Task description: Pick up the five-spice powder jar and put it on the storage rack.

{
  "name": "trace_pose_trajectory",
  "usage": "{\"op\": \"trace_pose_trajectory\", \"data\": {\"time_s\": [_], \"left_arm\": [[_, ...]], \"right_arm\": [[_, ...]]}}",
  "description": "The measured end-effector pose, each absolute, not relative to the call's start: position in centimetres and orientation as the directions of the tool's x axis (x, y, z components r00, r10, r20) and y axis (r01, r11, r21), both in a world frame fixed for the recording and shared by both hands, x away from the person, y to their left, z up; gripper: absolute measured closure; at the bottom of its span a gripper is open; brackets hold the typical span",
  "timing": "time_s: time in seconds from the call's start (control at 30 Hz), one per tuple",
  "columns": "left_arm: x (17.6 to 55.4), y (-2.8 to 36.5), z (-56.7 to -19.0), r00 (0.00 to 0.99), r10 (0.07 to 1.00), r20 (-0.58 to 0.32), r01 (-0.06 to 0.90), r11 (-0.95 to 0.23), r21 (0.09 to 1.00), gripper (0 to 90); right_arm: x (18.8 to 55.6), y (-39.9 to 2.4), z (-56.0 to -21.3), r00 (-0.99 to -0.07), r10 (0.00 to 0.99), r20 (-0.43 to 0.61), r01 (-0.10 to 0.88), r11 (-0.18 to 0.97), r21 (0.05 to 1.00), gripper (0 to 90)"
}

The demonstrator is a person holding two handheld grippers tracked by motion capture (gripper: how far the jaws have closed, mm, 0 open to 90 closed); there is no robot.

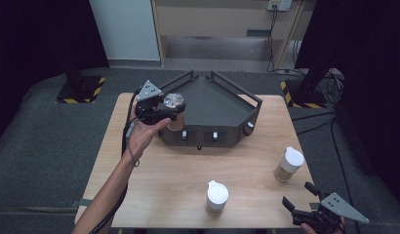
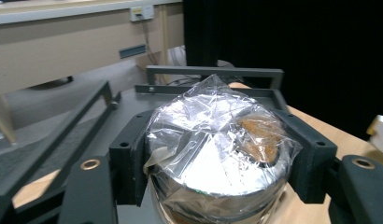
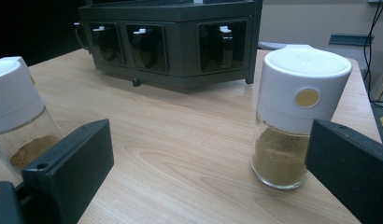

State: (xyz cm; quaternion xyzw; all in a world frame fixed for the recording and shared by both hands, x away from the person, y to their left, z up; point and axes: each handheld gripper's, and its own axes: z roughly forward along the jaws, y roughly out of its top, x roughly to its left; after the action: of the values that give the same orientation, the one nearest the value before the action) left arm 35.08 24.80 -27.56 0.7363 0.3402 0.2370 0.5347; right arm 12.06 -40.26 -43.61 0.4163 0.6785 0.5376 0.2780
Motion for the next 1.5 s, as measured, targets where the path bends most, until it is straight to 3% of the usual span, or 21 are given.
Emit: {"op": "trace_pose_trajectory", "data": {"time_s": [0.9,1.5], "left_arm": [[40.1,21.7,-29.5,0.494,0.869,0.015,0.279,-0.175,0.944,33.5],[41.8,21.7,-31.4,0.46,0.888,-0.012,0.323,-0.155,0.934,33.4]], "right_arm": [[12.1,-40.5,-43.7,-0.505,0.859,0.085,0.271,0.064,0.96,1.4],[12.2,-40.6,-43.7,-0.508,0.857,0.083,0.27,0.067,0.96,1.4]]}}
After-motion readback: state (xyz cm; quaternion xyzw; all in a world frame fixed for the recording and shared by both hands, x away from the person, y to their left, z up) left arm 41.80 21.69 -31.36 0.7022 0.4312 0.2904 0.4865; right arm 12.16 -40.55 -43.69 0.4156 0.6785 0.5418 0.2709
